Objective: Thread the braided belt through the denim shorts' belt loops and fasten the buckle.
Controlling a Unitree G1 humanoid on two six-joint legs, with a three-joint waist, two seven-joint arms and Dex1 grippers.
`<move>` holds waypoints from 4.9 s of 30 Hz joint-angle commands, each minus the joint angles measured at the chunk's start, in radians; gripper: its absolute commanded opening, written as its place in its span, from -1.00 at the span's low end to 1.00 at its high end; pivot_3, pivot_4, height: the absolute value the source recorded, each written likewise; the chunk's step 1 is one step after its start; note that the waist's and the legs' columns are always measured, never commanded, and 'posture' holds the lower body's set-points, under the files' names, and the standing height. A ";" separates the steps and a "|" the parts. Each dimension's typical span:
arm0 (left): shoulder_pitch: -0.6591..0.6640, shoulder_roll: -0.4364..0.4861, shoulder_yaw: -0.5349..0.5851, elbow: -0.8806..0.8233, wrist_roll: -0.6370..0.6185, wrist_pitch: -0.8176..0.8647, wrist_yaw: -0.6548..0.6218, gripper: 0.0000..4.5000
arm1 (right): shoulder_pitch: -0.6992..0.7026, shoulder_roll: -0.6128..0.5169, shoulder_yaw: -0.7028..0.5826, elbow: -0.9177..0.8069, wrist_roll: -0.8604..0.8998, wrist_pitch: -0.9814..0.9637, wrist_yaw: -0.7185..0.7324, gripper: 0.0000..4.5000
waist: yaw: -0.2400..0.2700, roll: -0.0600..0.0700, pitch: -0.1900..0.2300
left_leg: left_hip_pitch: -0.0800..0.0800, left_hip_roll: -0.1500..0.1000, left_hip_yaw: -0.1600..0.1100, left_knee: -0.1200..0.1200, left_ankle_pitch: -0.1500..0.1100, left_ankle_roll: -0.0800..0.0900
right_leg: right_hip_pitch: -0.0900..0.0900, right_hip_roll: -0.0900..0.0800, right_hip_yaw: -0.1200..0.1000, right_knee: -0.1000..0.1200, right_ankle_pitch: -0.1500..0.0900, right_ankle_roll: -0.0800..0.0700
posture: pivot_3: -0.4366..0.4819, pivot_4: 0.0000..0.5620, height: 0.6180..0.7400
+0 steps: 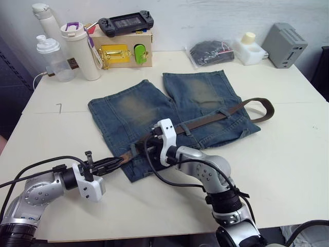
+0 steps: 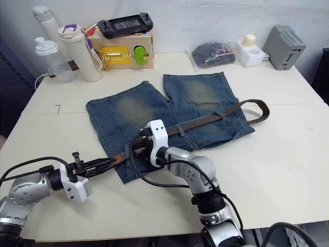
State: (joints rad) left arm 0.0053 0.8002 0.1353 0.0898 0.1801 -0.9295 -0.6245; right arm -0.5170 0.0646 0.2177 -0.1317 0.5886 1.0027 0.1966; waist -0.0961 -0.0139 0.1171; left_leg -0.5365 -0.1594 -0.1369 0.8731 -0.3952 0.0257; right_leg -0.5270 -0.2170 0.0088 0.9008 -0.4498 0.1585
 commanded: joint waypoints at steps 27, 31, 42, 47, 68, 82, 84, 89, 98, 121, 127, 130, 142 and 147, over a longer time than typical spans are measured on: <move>0.113 0.069 0.022 0.047 -0.028 -0.031 0.077 -1.00 | 0.190 -0.572 -0.019 -0.321 -0.124 -0.003 0.150 -0.98 | 0.027 0.000 0.000 | 0.001 0.001 0.000 0.000 0.000 0.002 | 0.012 0.000 -0.002 -0.019 0.000 0.000 | -0.05 -0.47 -0.56; 0.240 0.196 0.097 0.277 0.009 -0.219 0.092 -1.00 | 0.180 -0.566 -0.025 -0.302 -0.137 0.007 0.152 -0.98 | 0.024 -0.002 -0.002 | 0.005 0.004 0.003 -0.003 0.000 0.002 | 0.013 0.000 -0.002 -0.019 0.000 0.000 | -0.05 -0.47 -0.56; 0.256 0.553 0.146 0.905 0.268 -0.407 0.361 -1.00 | 0.172 -0.551 -0.015 -0.295 -0.136 0.015 0.171 -0.98 | 0.041 -0.009 -0.007 | 0.006 0.004 0.007 -0.003 -0.002 0.003 | 0.010 0.000 -0.002 -0.019 -0.001 -0.001 | -0.05 -0.47 -0.56; 0.181 0.548 0.090 0.921 0.177 -0.441 0.364 -0.47 | 0.161 -0.542 -0.015 -0.278 -0.144 0.011 0.177 -1.00 | 0.044 -0.012 -0.009 | 0.008 0.004 0.007 -0.003 -0.002 0.004 | 0.009 0.001 -0.002 -0.018 -0.001 -0.001 | -0.05 -0.47 -0.56; 0.070 0.418 -0.233 -0.539 -0.843 0.712 0.001 0.99 | 0.043 -0.661 -0.315 -0.270 0.113 0.189 0.391 -1.00 | 0.045 0.003 0.001 | 0.003 0.005 0.004 -0.001 -0.002 0.004 | 0.014 0.002 -0.002 -0.023 -0.001 -0.001 | -0.05 -0.47 -0.56; -0.169 0.027 -0.407 -0.363 -0.456 0.813 -0.175 1.00 | 0.064 -1.155 -0.117 0.144 -0.480 -0.899 0.830 0.99 | 0.068 0.006 0.005 | 0.002 0.006 0.016 -0.001 0.001 0.007 | 0.015 -0.001 -0.003 -0.034 -0.001 -0.001 | -0.05 -0.47 -0.56; -0.188 -0.001 -0.413 -0.339 -0.423 0.820 -0.188 1.00 | 0.045 -1.160 -0.074 0.243 -0.576 -1.074 0.828 0.99 | 0.067 0.005 0.005 | 0.001 0.007 0.019 -0.002 0.001 0.007 | 0.013 -0.002 -0.003 -0.034 -0.001 0.000 | -0.05 -0.47 -0.56; -0.193 -0.034 -0.436 -0.274 -0.328 0.796 -0.222 1.00 | -0.045 -1.166 0.009 0.493 -0.782 -1.363 0.767 0.99 | 0.064 0.006 0.006 | 0.000 0.008 0.022 -0.001 0.000 0.006 | 0.010 -0.002 -0.003 -0.033 -0.001 0.000 | -0.05 -0.47 -0.56; -0.210 -0.052 -0.448 -0.162 -0.163 0.703 -0.211 -0.53 | -0.079 -1.114 0.046 0.693 -0.906 -1.432 0.672 -0.22 | 0.075 0.000 0.002 | 0.000 0.008 0.020 0.005 0.000 0.006 | 0.012 -0.001 -0.003 -0.030 -0.001 -0.001 | -0.05 -0.47 -0.56; -0.546 0.089 -0.451 0.506 0.038 0.236 -0.167 -0.74 | 0.288 -1.049 -0.118 -0.010 -0.635 -0.641 0.793 -0.97 | 0.089 -0.001 -0.014 | 0.001 0.012 0.014 0.004 0.000 0.003 | 0.012 0.002 -0.005 -0.027 -0.002 0.000 | -0.05 -0.47 -0.56; -0.511 0.069 -0.439 0.446 0.016 0.248 -0.166 -0.74 | 0.274 -1.036 -0.100 0.045 -0.658 -0.665 0.778 -0.97 | 0.081 -0.007 -0.018 | 0.004 0.012 0.014 0.002 0.000 0.002 | 0.013 0.002 -0.006 -0.027 -0.002 0.000 | -0.05 -0.47 -0.56; -0.479 0.051 -0.412 0.401 -0.044 0.276 -0.182 -0.74 | 0.265 -1.028 -0.098 0.067 -0.663 -0.678 0.768 -0.97 | 0.074 -0.008 -0.019 | 0.004 0.012 0.014 0.002 0.000 0.002 | 0.014 0.002 -0.006 -0.027 -0.002 0.000 | -0.05 -0.47 -0.56; -0.351 0.043 -0.314 0.174 -0.201 0.438 -0.262 0.79 | 0.257 -1.033 -0.154 0.084 -0.622 -0.710 0.780 0.53 | 0.069 -0.008 -0.019 | 0.005 0.012 0.014 0.000 -0.001 0.002 | 0.015 0.003 -0.006 -0.029 -0.002 0.000 | -0.05 -0.47 -0.56; -0.283 0.066 -0.194 -0.050 -0.436 0.660 -0.329 1.00 | 0.224 -1.058 -0.274 0.031 -0.483 -0.640 0.849 0.96 | 0.070 -0.006 -0.016 | 0.004 0.011 0.013 0.000 -0.002 0.003 | 0.014 0.002 -0.005 -0.030 -0.002 0.000 | -0.05 -0.47 -0.56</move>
State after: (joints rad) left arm -0.2699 0.8478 -0.1094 0.1161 -0.1791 -0.3295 -0.9335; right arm -0.2891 -0.9732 -0.0122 -0.0721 0.0573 0.3403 1.0174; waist -0.0265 -0.0200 0.1014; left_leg -0.5337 -0.1481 -0.1235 0.8736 -0.3969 0.0286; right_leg -0.5130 -0.2146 0.0036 0.8702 -0.4514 0.1582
